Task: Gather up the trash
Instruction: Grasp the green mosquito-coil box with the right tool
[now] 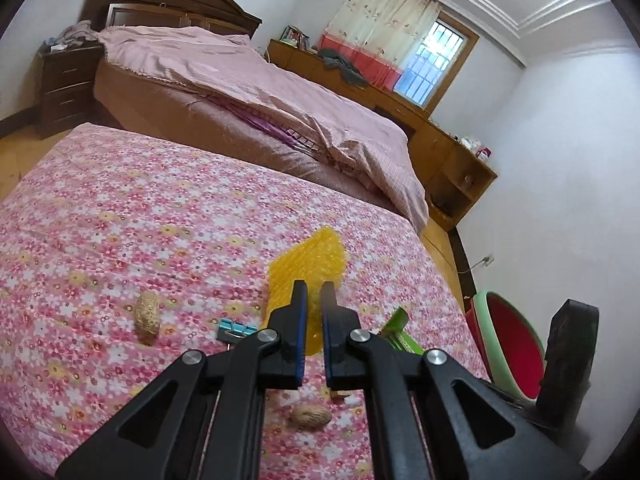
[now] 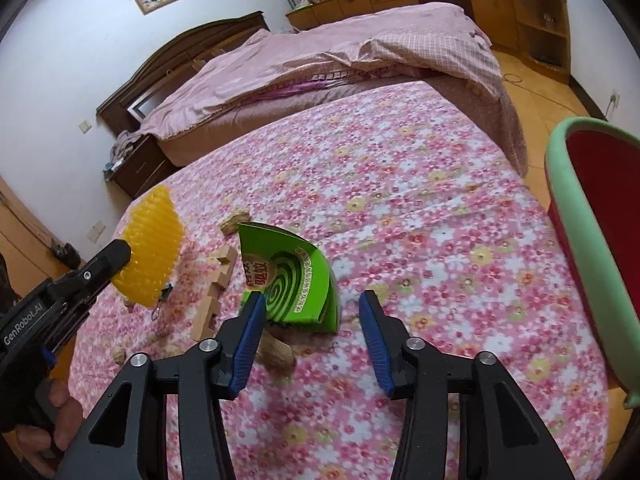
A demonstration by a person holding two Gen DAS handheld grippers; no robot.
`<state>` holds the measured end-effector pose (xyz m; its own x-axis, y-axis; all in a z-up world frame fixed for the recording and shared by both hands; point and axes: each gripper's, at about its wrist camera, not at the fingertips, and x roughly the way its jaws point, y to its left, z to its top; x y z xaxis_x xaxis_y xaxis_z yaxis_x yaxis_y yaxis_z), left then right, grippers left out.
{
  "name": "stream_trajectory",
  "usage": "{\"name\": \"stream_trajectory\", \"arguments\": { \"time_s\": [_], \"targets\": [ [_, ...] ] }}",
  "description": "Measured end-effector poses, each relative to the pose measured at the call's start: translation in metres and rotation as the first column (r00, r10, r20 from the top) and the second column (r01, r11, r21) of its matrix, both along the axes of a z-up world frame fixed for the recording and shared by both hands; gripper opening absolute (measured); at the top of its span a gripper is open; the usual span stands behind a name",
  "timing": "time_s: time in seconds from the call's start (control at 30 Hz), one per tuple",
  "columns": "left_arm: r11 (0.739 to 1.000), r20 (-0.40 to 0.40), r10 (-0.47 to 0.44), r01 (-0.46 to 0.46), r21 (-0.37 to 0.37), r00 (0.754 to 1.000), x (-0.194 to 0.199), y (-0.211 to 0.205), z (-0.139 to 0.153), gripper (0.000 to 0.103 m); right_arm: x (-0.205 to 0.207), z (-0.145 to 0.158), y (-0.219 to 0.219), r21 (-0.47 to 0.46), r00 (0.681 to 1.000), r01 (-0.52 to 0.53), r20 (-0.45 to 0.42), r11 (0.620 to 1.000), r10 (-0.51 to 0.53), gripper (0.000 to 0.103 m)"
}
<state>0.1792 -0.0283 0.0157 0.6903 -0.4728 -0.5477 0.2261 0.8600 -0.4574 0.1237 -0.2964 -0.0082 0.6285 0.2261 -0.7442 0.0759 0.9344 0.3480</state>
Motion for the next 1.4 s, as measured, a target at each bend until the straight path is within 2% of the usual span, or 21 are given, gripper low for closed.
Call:
{"name": "stream_trajectory", "arguments": {
  "time_s": [0.07,0.1,0.2,0.3,0.5,0.6,0.73,0.77,0.8,0.9,1.0,1.13,1.27,1.4],
  "targets": [
    [1.0,-0.004,-0.002,0.001,-0.004,1.0,-0.001,-0.001,-0.001,0.005,0.002,-0.003,-0.002,0.014,1.0,0.004,-0.006,1.0,-0.004,0.025],
    [1.0,-0.007,-0.005,0.005,-0.006,1.0,-0.001,-0.002,-0.001,0.005,0.002,-0.004,-0.004,0.023,1.0,0.013,-0.005,1.0,-0.013,0.016],
    [1.0,-0.004,-0.003,0.003,-0.007,1.0,0.0,-0.005,0.0,0.005,0.002,-0.005,-0.009,0.052,1.0,0.023,-0.001,0.998,-0.023,0.006],
    [1.0,0.009,0.0,0.0,-0.019,1.0,-0.004,-0.004,0.004,0.005,-0.006,0.0,-0.014,0.076,0.999,0.034,0.022,0.997,-0.036,0.001],
    [0.999,0.049,0.033,-0.032,-0.022,0.998,-0.025,0.008,0.027,0.005,-0.028,0.024,-0.015,0.079,0.993,0.036,0.109,0.996,-0.044,0.0],
    [0.998,0.051,0.06,-0.059,-0.019,0.997,-0.034,0.018,0.034,0.005,-0.033,0.031,-0.013,0.088,0.992,0.026,0.12,0.996,-0.037,0.0],
    [0.995,0.052,0.096,-0.096,-0.011,0.994,-0.049,0.032,0.037,0.005,-0.034,0.028,-0.008,0.099,0.996,0.022,0.08,0.995,-0.03,0.006],
    [0.994,0.05,0.105,-0.105,-0.008,0.993,-0.051,0.036,0.038,0.005,-0.033,0.028,-0.007,0.098,0.997,0.017,0.071,0.995,-0.024,0.011],
    [0.993,0.047,0.114,-0.114,-0.005,0.992,-0.054,0.04,0.038,0.005,-0.031,0.028,-0.005,0.091,0.998,0.009,0.058,0.996,-0.015,0.023],
    [0.989,0.036,0.145,-0.145,0.007,0.989,-0.057,0.052,0.035,0.005,-0.025,0.029,0.002,0.063,0.999,-0.018,0.029,0.998,0.016,0.044],
    [0.986,0.023,0.167,-0.168,0.015,0.986,-0.058,0.063,0.031,0.005,-0.018,0.031,0.012,-0.014,0.998,-0.057,0.025,0.998,0.057,0.063],
    [0.981,0.005,0.192,-0.192,0.015,0.981,-0.057,0.075,0.025,0.005,-0.004,0.027,0.023,-0.127,0.993,-0.114,0.002,0.985,0.115,0.065],
    [0.979,-0.004,0.205,-0.205,0.006,0.979,-0.056,0.082,0.018,0.005,0.01,0.016,0.035,-0.159,0.981,-0.193,-0.059,0.968,0.185,0.074],
    [0.978,-0.013,0.208,-0.208,0.005,0.978,-0.054,0.085,0.014,0.005,0.019,0.005,0.047,-0.222,0.968,-0.248,-0.106,0.943,0.229,0.075]
  ]
}}
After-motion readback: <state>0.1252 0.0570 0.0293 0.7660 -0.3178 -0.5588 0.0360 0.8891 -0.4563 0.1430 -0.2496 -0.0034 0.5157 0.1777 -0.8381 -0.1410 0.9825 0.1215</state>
